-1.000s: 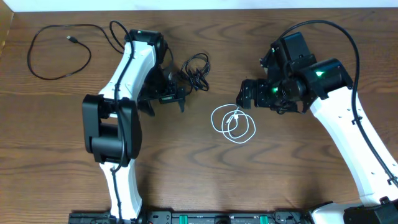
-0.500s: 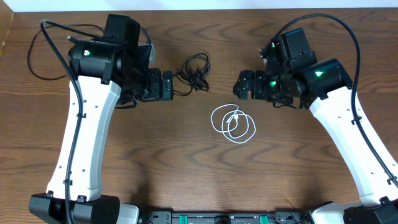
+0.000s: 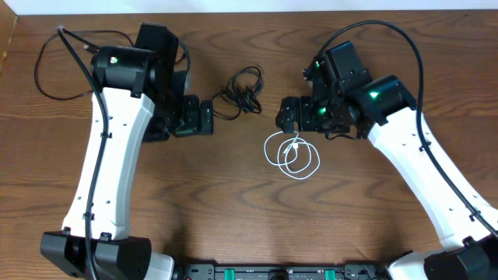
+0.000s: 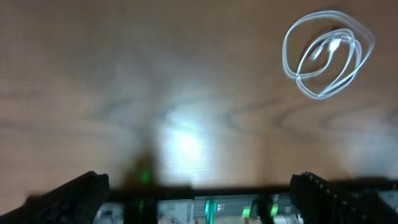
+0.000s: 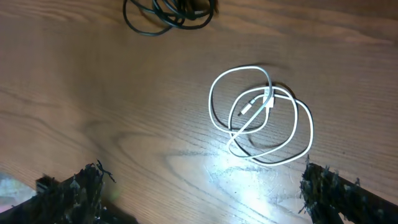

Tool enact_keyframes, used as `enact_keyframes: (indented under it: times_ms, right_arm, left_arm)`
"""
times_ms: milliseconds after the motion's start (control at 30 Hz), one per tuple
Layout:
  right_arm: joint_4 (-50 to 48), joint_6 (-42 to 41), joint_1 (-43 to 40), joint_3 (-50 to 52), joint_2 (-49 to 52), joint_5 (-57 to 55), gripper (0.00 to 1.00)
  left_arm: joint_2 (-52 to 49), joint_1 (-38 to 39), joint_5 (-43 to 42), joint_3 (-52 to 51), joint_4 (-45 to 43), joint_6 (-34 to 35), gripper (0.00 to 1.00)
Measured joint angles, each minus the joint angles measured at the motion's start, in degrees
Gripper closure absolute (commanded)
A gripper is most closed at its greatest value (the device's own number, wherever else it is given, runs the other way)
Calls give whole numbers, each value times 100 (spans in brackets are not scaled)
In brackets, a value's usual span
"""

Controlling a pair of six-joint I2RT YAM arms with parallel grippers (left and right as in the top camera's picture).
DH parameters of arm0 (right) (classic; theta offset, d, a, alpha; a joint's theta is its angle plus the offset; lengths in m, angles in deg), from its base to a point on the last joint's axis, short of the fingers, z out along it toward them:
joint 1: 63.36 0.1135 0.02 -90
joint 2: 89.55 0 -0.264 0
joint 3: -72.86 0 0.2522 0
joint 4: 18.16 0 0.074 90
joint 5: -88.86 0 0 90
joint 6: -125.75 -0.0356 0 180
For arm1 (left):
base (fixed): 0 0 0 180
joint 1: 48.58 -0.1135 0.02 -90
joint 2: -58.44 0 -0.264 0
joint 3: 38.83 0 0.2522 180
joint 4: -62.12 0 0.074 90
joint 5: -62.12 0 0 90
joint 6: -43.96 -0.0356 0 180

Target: Untangle cables

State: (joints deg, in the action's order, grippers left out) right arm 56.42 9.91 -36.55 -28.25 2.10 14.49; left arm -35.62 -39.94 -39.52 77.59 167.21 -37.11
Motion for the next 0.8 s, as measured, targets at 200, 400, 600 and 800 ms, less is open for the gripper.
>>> enact_keyframes:
  times_ms: [200,400,600,800]
  right_arm:
    - [66,81,-271,2,2,-7,1]
    - [590,96,-1172,9,2,-225,1]
    - [966,105,-1934,11,2,-433,1]
    - [1106,107,-2371,11,2,-575,1]
  left_arm:
    - [0,-184,-153,-4,76,-20,2]
    - [0,37,-883,-7,-455,-17,2]
    - [0,789,-1233,-129,-1220,66,2]
    - [-2,1552,-1086,-955,-2218,706,2]
